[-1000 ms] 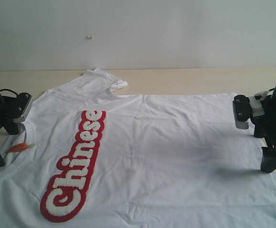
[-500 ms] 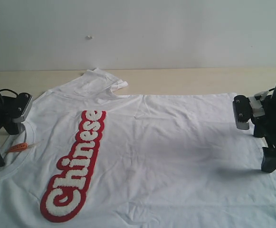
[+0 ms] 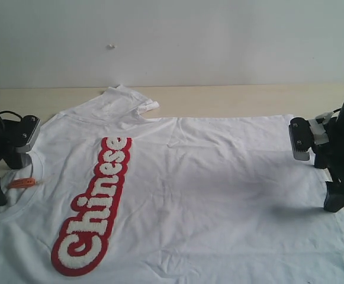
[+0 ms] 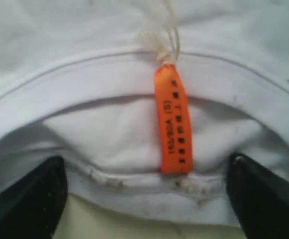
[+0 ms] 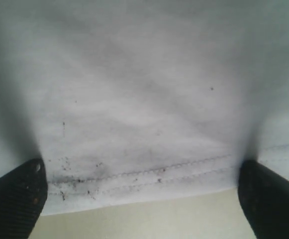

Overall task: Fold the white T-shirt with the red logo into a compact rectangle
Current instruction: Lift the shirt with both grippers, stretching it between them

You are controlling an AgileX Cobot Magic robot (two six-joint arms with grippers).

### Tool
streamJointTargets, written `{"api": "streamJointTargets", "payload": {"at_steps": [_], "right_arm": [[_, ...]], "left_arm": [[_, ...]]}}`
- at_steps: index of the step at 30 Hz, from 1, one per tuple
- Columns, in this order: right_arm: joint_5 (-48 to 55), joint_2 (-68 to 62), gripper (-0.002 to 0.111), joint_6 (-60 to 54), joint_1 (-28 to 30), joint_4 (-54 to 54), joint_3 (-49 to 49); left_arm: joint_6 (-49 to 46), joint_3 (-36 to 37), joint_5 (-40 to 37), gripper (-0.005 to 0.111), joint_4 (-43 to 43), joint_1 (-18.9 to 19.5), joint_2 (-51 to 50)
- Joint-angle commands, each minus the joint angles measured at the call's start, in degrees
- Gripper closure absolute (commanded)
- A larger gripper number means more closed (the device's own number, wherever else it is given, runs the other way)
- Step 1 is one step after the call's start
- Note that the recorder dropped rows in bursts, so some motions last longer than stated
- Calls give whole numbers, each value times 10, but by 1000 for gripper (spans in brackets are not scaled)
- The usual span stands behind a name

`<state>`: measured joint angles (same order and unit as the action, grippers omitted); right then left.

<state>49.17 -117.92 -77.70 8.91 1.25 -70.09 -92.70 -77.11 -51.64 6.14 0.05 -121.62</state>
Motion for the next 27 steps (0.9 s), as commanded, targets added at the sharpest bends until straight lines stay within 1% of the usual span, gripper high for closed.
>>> {"api": "streamJointTargets", "payload": {"at_steps": [1, 3, 5, 6, 7, 8, 9, 10, 12, 16, 18, 22, 27], "right_arm": [[-12, -23, 11, -2, 1, -13, 5], [-12, -23, 19, -1, 1, -13, 5], [-12, -23, 30, 13, 1, -13, 5], [-12, -23, 39, 13, 1, -13, 5], [-12, -23, 53, 13, 1, -13, 5], [-12, -23, 61, 13, 1, -16, 5], [-11, -23, 75, 13, 1, -21, 5], [-7, -23, 84, 13, 1, -26, 5], [17, -23, 108, 14, 1, -45, 5], [28, -22, 108, 55, 1, -69, 5], [27, -21, 108, 54, 1, -69, 5], [16, -6, 108, 54, 1, -62, 5], [-4, 21, 108, 73, 1, -61, 5]], "left_arm": [[2, 6, 9, 48, 1, 1, -18], [2, 6, 9, 65, 1, 1, -18], [2, 6, 4, 80, 1, 1, -18], [2, 6, -2, 90, 1, 1, -18], [2, 6, -11, 102, 1, 1, -18], [2, 6, -15, 107, 0, 1, -18], [2, 6, -20, 107, 0, 1, -19], [2, 6, -25, 107, -3, 1, -19], [2, 8, -38, 107, -19, 1, -21], [2, 21, -38, 107, -61, 1, -21], [2, 28, -36, 107, -74, 1, -21], [2, 29, -34, 107, -74, -1, -19], [34, 29, -31, 107, -74, -1, -3]]}}
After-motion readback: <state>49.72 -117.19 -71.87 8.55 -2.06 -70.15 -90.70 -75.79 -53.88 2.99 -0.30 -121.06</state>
